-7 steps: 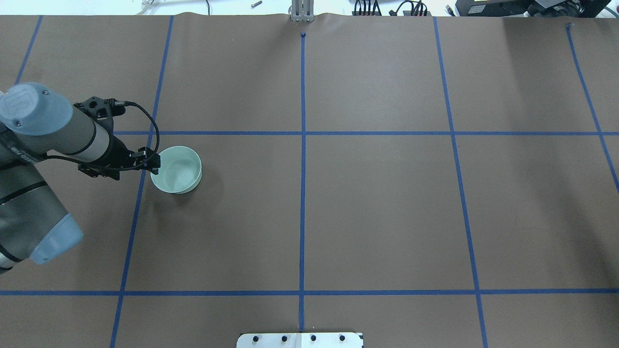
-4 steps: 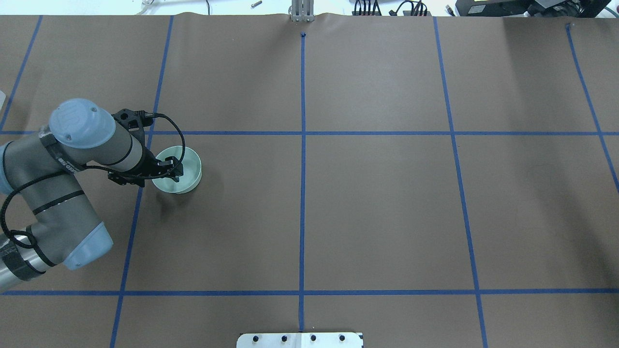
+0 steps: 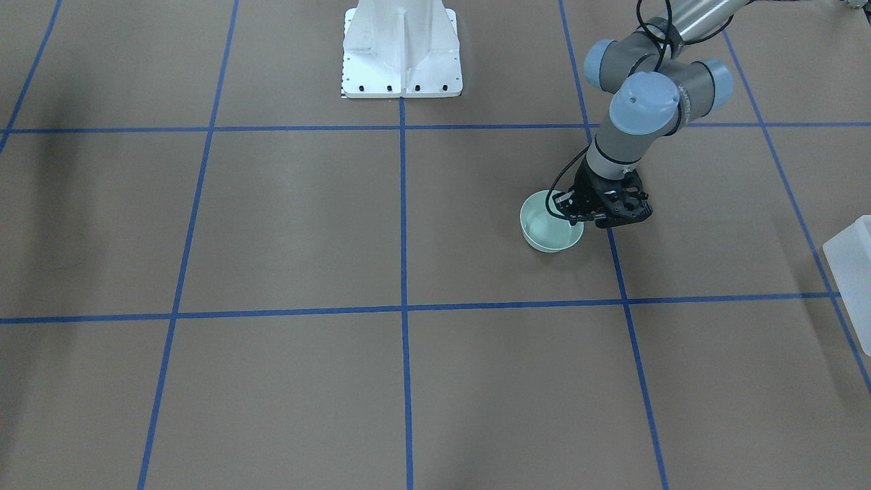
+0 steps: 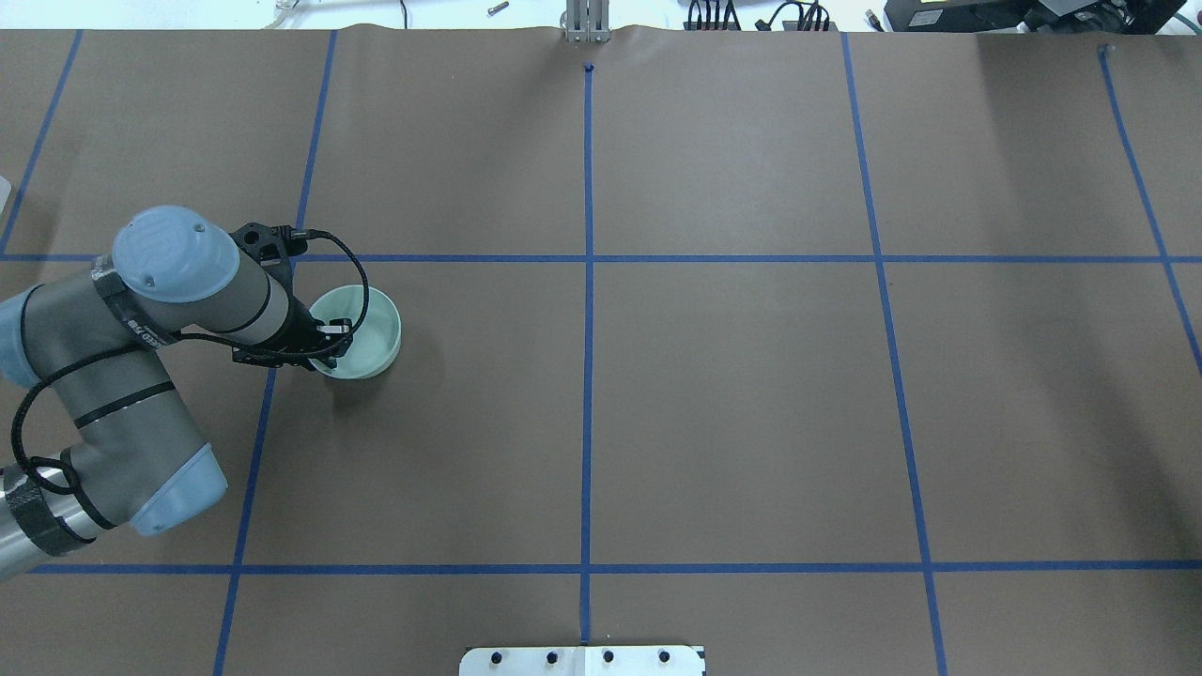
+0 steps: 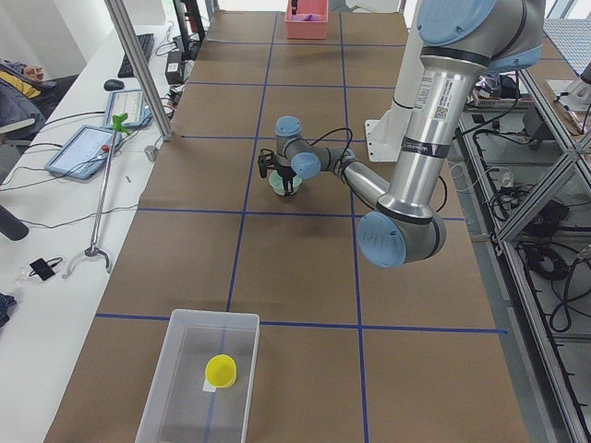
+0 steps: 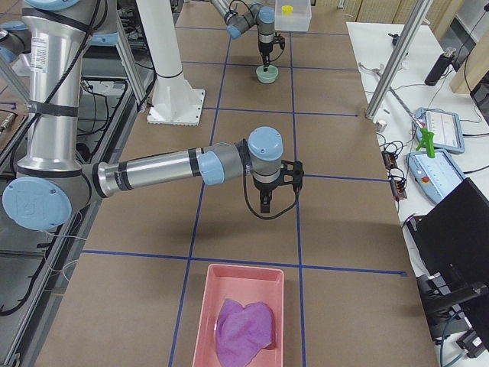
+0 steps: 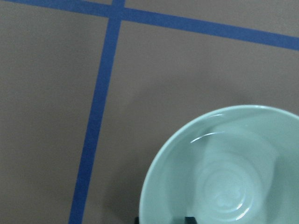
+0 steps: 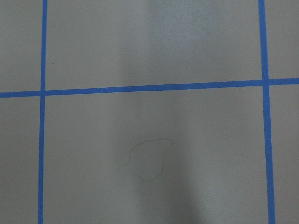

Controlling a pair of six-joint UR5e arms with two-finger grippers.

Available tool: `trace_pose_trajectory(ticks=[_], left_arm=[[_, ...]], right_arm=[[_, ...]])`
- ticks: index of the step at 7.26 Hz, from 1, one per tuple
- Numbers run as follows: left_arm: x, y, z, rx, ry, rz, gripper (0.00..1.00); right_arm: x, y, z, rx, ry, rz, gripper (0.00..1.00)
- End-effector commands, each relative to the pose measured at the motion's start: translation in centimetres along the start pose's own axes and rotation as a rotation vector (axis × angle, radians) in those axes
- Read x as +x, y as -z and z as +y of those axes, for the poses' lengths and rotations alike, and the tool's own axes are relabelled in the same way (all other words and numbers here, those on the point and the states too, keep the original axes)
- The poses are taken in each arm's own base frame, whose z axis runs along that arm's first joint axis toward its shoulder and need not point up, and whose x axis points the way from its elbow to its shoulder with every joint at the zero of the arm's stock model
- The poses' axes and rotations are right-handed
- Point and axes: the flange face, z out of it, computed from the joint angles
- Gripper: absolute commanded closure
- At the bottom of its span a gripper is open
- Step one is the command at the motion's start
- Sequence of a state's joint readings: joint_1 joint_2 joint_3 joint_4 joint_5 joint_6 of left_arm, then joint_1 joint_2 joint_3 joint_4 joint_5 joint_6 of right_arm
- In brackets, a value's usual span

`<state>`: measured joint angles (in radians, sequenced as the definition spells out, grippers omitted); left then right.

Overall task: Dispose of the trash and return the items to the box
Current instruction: 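Grasp the green bowl with the left gripper and lift it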

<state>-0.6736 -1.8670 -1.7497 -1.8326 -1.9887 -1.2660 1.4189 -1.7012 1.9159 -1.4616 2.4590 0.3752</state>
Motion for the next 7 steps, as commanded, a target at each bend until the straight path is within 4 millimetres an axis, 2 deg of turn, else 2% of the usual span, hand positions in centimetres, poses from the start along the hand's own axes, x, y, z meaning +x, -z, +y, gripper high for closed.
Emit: trace_pose_trajectory(ticks=[1,2,3,4,5,6,7], left_arm=[[-0.8,6.3,-2.1,-0.006,0.035,0.070,1.00],[-3.3,11.3,-5.8,-0.016,0.079,0.116,1.00],[-8.9,14.0,-7.9,-0.002,0.007,0.123,1.00],[-15.5,14.5,-8.0,0.008,-0.112,0.086,1.00],[-23.8,16.0,-9.8,0.036,-0.206,0.046,1.00],[-32.6,16.4,-11.8,0.031,-0.306,0.022,1.00],[-42.6,17.4,-14.6,0.040,-0.343,0.039,1.00]], right_arm=[[0.0,-0.1,0.0,-0.001,-0.001,0.000,0.00],[-0.1,-0.1,0.0,-0.002,0.001,0.000,0.00],[-0.1,-0.2,0.0,-0.004,0.000,0.000,0.00],[-0.2,-0.2,0.0,-0.005,0.001,0.000,0.00],[-0.2,-0.2,0.0,-0.005,0.001,0.000,0.00],[-0.2,-0.3,0.0,-0.005,0.003,0.000,0.00],[-0.2,-0.3,0.0,-0.006,0.002,0.000,0.00]])
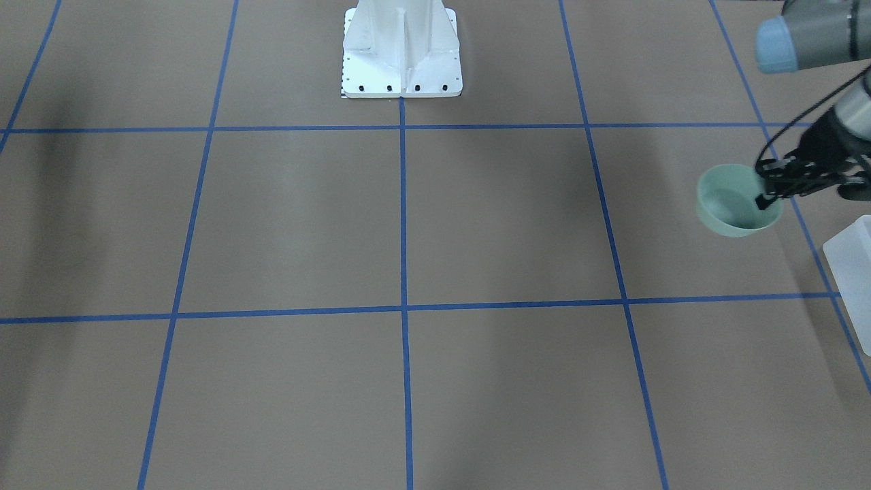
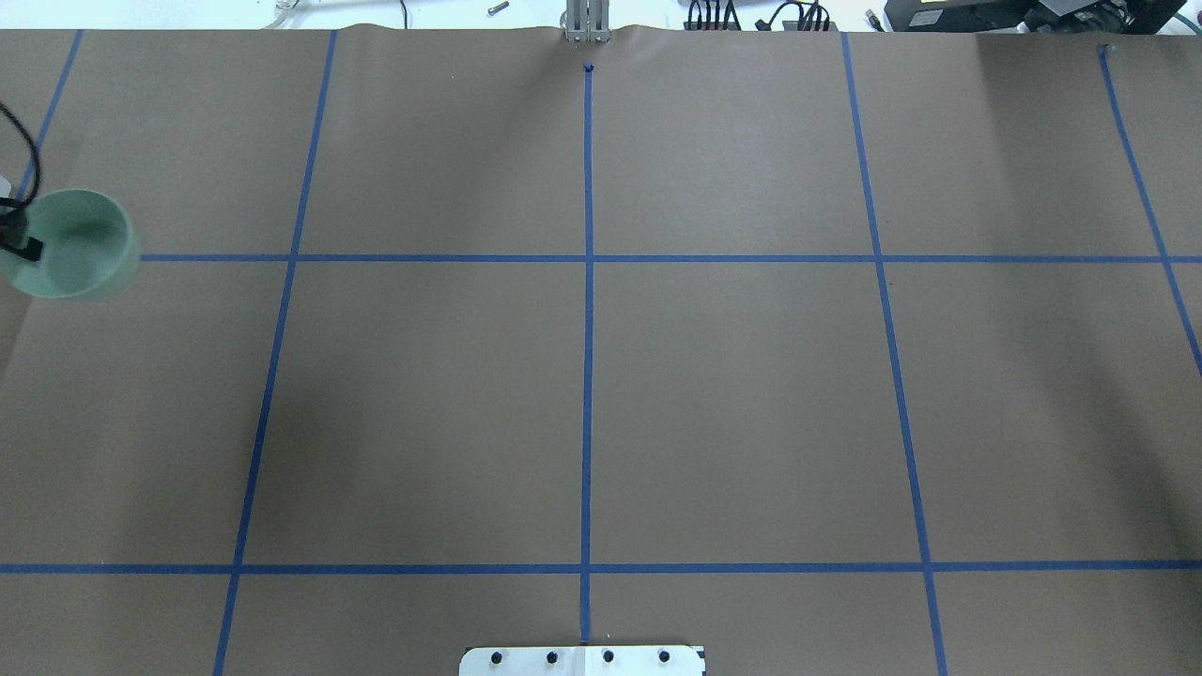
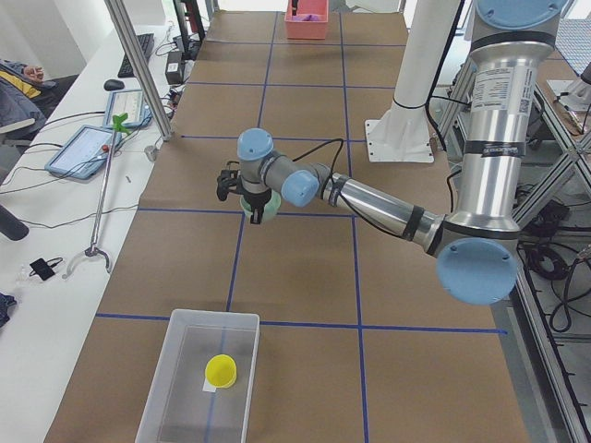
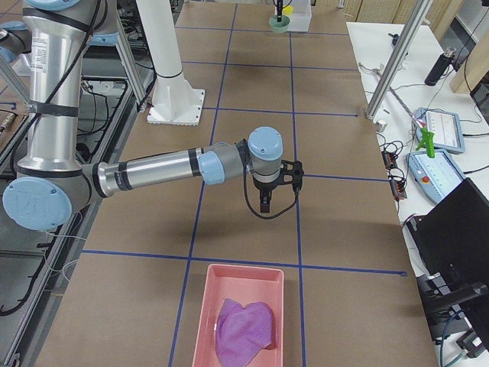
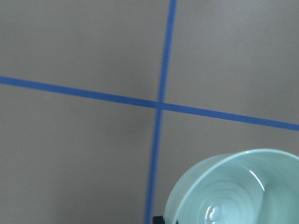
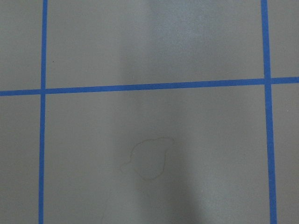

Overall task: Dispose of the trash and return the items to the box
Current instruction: 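Carry the green bowl into the clear bin and release it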

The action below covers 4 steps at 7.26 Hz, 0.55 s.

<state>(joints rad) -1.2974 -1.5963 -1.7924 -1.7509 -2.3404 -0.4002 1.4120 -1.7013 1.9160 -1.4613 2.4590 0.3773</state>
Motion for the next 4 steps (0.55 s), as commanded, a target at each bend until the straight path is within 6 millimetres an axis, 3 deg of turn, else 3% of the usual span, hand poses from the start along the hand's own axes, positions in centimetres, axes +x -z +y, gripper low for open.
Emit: trace_pose_trajectory(ticks=[1,2,4], left_arm=[[-19.6,0.8,0.6,-0.008,-0.113,0.024,1.00],[-25.3,1.3,-1.2,-0.002,-0.123,0.016,1.00],[-32.6,-0.9,-1.2,-0.049,-0.097,-0.061,1.00]], right_arm=[[0.0,0.0,0.0,-0.001,0.002,0.000,0.00],[0.0,0.0,0.0,0.000,0.003,0.000,0.00],[-0.1,0.1,0.0,0.002,0.007,0.000,0.00]])
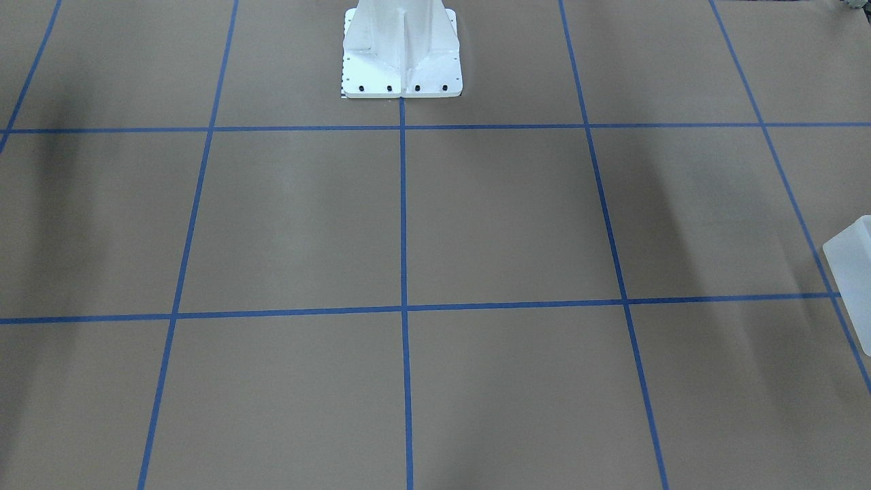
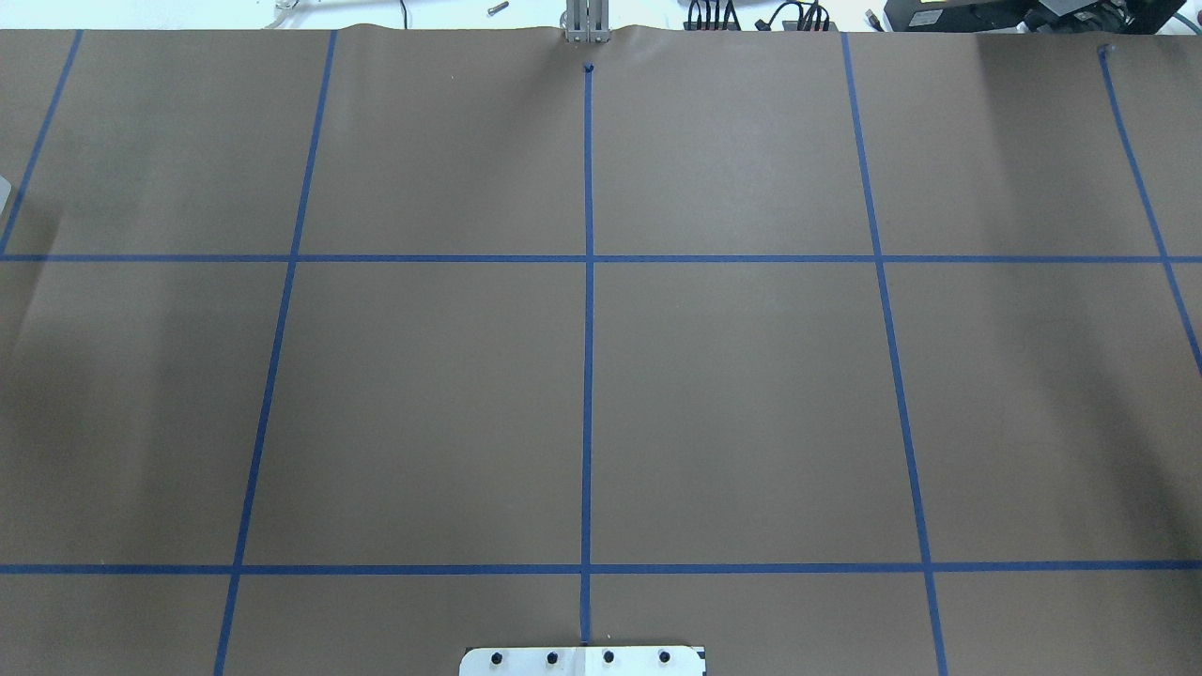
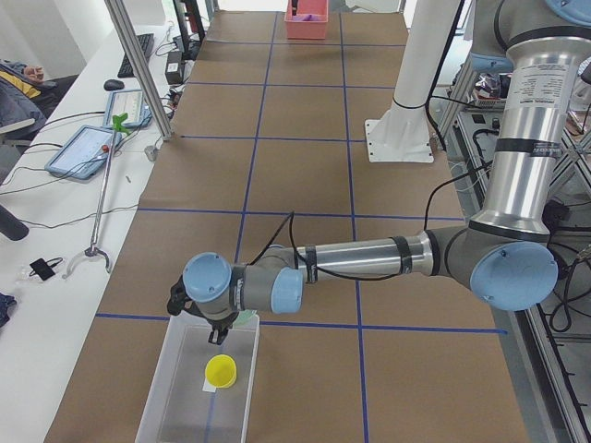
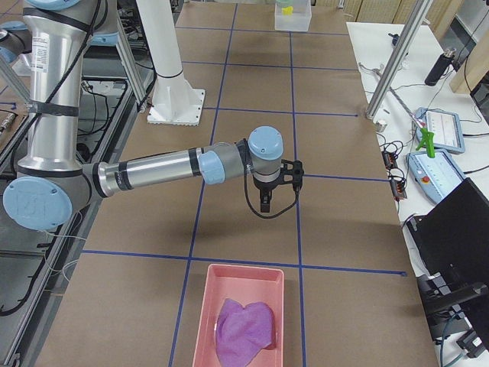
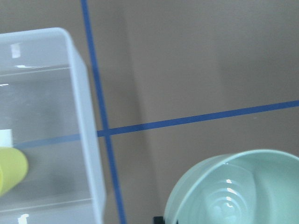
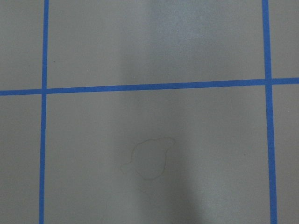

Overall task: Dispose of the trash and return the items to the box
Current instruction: 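Carry the green bowl into the clear bin and release it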

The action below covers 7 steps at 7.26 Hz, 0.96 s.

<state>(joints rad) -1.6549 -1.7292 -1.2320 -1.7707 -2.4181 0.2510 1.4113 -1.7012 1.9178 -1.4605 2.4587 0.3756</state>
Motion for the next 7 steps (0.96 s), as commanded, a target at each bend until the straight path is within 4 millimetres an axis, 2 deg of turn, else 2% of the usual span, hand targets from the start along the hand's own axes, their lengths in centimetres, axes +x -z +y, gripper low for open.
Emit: trace_pose_trajectory(ticks=[1,2,3,4,6,7], left_arm=[[-9.5,-1.9,1.5,-0.013,0.047,-0.130,1.00],[-11.3,-2.0,1.2,0.026,0.162,-0.201,1.00],[-11.6,-1.1,-0.5,0.070,0.307,-0.262,1.00],[-11.7,-1.0,-1.2,0.079,0.366,-0.263,1.00],[-12.2,-1.5,-0.7,0.132,0.546,-0.255,1.00],[-13.0,-2.6,0.1,0.124,0.608,-0.265,1.00]], right_arm=[[0.0,0.0,-0.1,0.003,0.002,0.005,0.00],[0.2,-0.1,-0.1,0.001,-0.001,0.008,0.00],[0.3,-0.2,-0.1,-0.001,-0.004,0.008,0.00],[0.3,-0.2,0.0,-0.002,-0.004,0.007,0.00],[0.3,-0.2,-0.1,-0.001,-0.004,0.008,0.00],[0.3,-0.2,0.0,-0.002,-0.004,0.007,0.00]])
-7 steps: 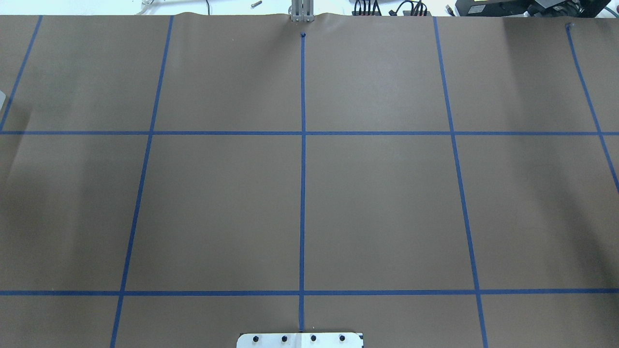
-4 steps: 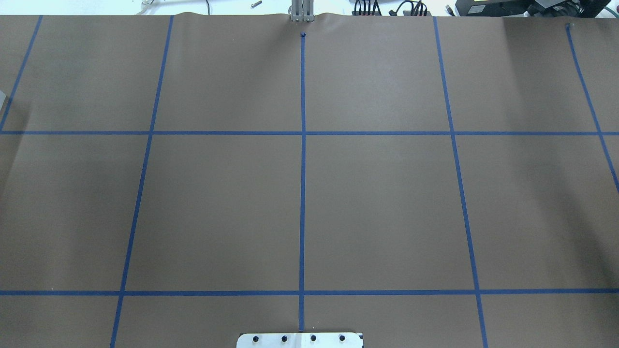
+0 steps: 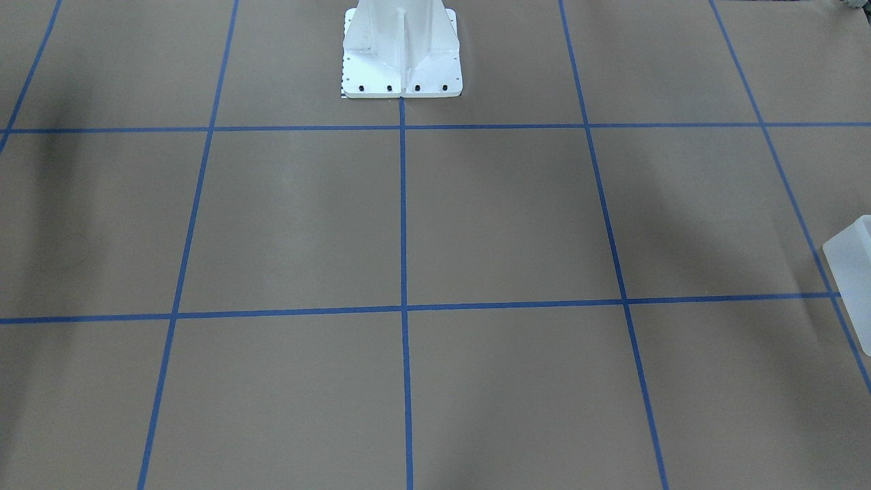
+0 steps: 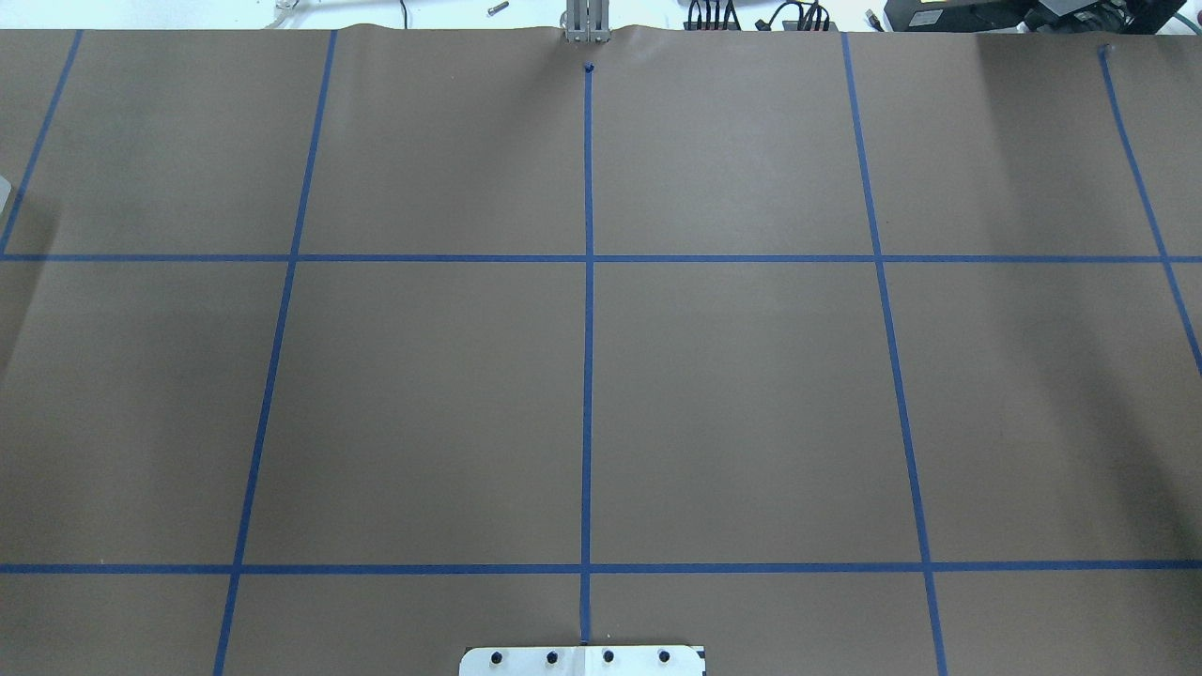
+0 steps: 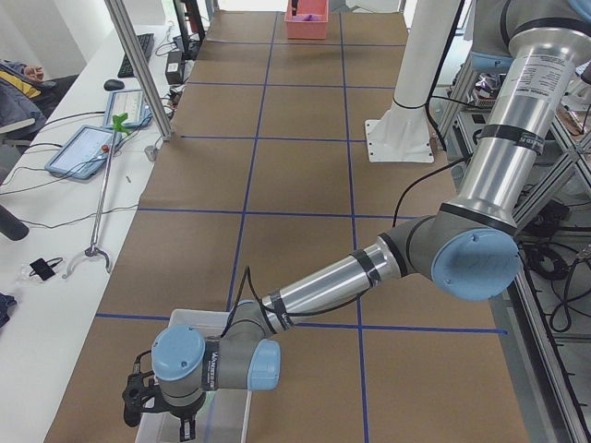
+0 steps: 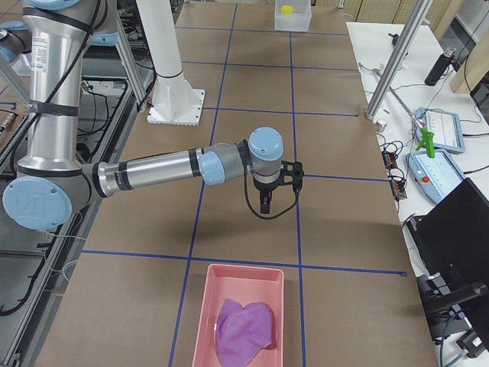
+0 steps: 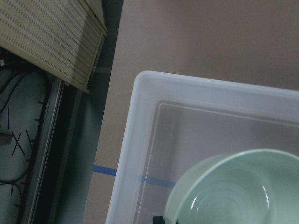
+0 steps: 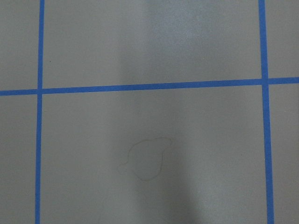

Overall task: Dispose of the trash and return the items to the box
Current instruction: 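Carry the green bowl into the clear bin and release it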

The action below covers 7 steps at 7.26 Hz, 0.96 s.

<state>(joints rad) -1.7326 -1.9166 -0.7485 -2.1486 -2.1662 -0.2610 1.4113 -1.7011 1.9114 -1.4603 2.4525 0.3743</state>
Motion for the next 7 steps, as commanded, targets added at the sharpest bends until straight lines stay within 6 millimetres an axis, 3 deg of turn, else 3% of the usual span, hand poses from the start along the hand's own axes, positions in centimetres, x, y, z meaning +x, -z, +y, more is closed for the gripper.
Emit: trace_pose_trajectory(ticks=[1,4,5,6,7], left_arm=[[-1.0,-1.3,0.4,0.009,0.095,-0.043,1.00],[-1.1,-2.0,0.7,0.001,0.094,-0.064,1.00],[-1.3,-2.3,1.1,-0.006,0.097,-0.067,0.65],[-1.2,-2.3,1.1,0.001,0.090,-0.064,0.49],[-1.1,-2.2,1.0,0.004,0.089,-0.063,0.43]], right_arm=[[0.0,0.0,0.0,-0.001,-0.001,0.001,0.00],[0.0,-0.2,0.0,-0.002,0.002,0.003,0.00],[-0.1,-0.2,-0.1,-0.002,0.003,0.005,0.00],[-0.2,0.0,0.0,0.000,0.004,0.002,0.00],[-0.1,-0.1,0.0,-0.001,0.004,0.004,0.00]])
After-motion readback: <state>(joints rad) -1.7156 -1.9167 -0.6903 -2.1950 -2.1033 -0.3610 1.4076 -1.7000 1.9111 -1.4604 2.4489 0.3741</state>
